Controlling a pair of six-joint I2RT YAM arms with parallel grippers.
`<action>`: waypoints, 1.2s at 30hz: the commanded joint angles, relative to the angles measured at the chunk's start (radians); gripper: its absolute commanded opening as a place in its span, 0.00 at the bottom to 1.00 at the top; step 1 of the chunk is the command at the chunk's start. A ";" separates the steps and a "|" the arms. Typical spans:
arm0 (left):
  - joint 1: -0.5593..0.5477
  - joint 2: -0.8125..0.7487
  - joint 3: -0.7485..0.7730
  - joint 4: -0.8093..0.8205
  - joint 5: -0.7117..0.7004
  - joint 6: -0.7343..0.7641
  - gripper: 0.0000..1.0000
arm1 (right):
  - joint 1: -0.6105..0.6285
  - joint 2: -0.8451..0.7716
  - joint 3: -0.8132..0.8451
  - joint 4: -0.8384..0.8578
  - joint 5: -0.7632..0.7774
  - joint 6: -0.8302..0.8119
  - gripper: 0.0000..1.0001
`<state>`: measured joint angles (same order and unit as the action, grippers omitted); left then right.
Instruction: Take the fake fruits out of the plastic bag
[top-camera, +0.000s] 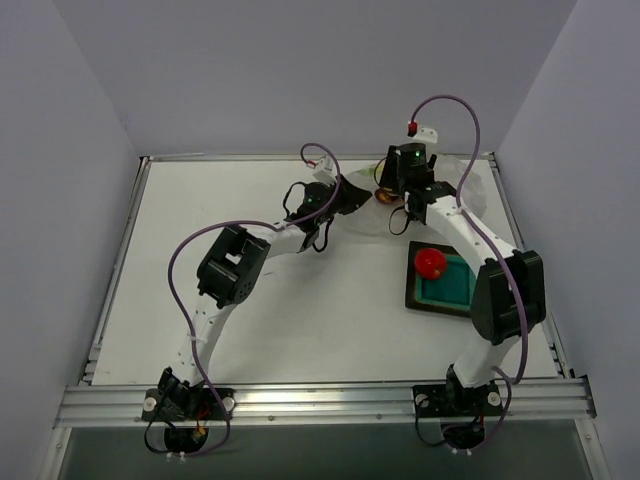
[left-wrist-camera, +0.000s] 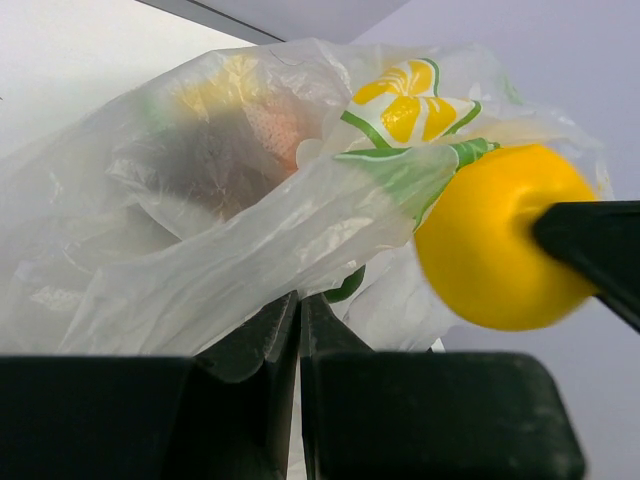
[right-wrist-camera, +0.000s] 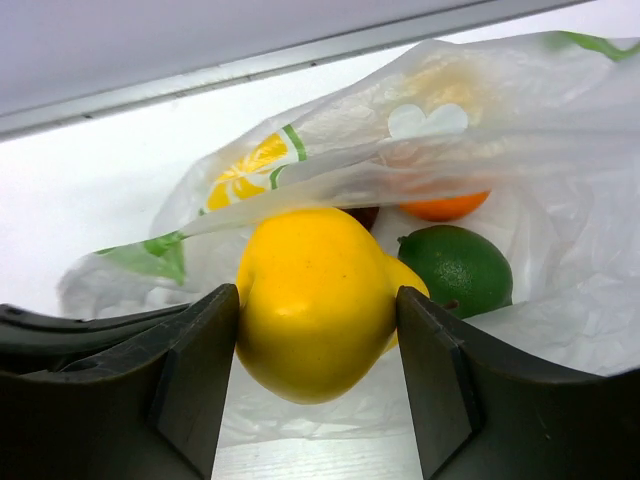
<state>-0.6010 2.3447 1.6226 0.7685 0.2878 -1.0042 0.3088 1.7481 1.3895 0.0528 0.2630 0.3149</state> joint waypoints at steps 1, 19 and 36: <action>-0.002 -0.050 0.019 0.060 0.005 -0.002 0.02 | 0.003 -0.088 -0.052 0.016 -0.030 0.019 0.34; 0.006 -0.038 0.029 0.058 0.004 -0.014 0.02 | -0.295 -0.697 -0.681 -0.085 0.073 0.202 0.33; 0.006 -0.028 0.022 0.083 0.017 -0.036 0.02 | -0.422 -0.469 -0.738 0.121 -0.068 0.216 0.43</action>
<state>-0.5991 2.3451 1.6226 0.7765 0.2890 -1.0298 -0.1104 1.2865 0.6609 0.1291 0.2230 0.5159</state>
